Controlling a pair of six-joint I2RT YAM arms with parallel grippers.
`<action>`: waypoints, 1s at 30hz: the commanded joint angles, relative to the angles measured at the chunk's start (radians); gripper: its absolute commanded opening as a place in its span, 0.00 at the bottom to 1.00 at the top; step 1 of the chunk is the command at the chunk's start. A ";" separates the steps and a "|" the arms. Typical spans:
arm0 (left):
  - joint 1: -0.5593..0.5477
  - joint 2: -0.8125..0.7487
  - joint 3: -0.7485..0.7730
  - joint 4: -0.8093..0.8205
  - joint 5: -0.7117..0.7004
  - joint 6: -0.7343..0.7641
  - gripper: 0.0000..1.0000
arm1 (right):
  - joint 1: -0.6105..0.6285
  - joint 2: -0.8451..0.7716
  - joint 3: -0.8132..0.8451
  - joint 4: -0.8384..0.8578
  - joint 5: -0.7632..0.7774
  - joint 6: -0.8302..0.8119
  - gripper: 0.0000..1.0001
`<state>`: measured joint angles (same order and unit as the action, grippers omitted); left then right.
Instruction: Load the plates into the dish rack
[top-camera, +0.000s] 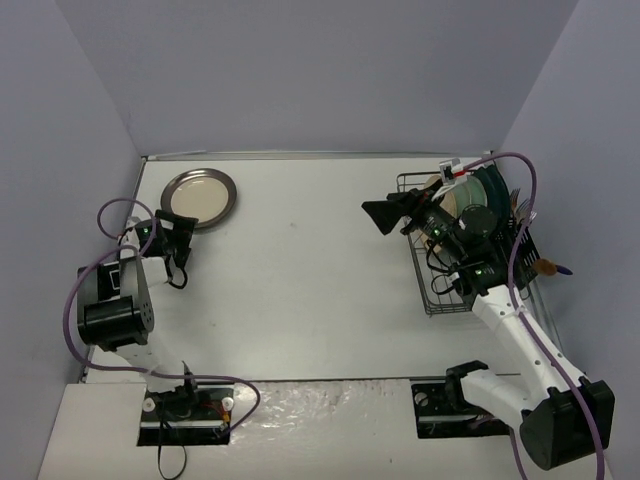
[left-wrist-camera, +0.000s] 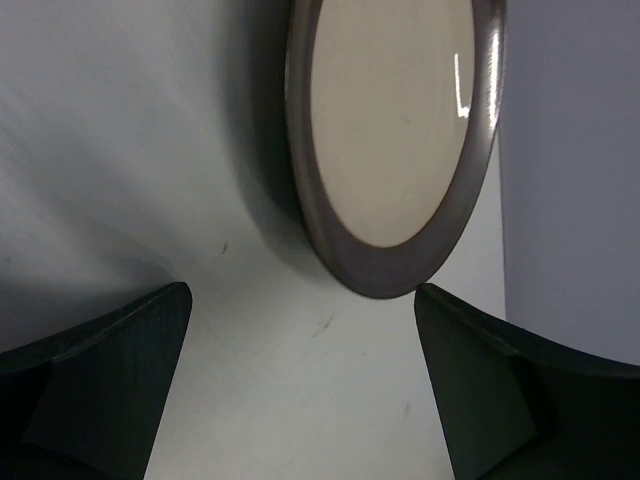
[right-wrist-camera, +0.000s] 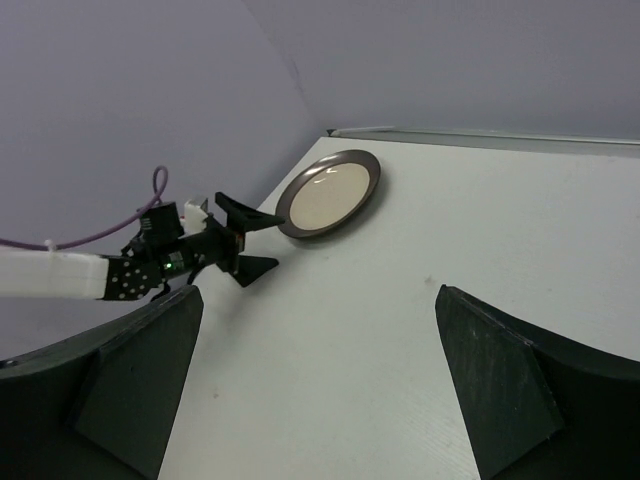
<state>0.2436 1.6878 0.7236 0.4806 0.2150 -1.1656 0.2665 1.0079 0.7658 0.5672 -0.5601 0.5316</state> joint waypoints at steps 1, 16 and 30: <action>0.016 0.114 0.096 0.215 -0.006 -0.102 0.90 | 0.021 -0.008 0.020 0.136 -0.049 0.024 1.00; 0.027 0.339 0.126 0.368 -0.017 -0.203 0.15 | 0.031 0.009 0.018 0.151 -0.092 -0.001 1.00; -0.002 0.019 -0.006 0.364 0.090 -0.186 0.00 | 0.033 0.050 0.029 0.089 -0.089 0.000 1.00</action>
<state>0.2643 1.9167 0.7242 0.8353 0.2382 -1.3862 0.2902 1.0382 0.7658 0.6144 -0.6368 0.5453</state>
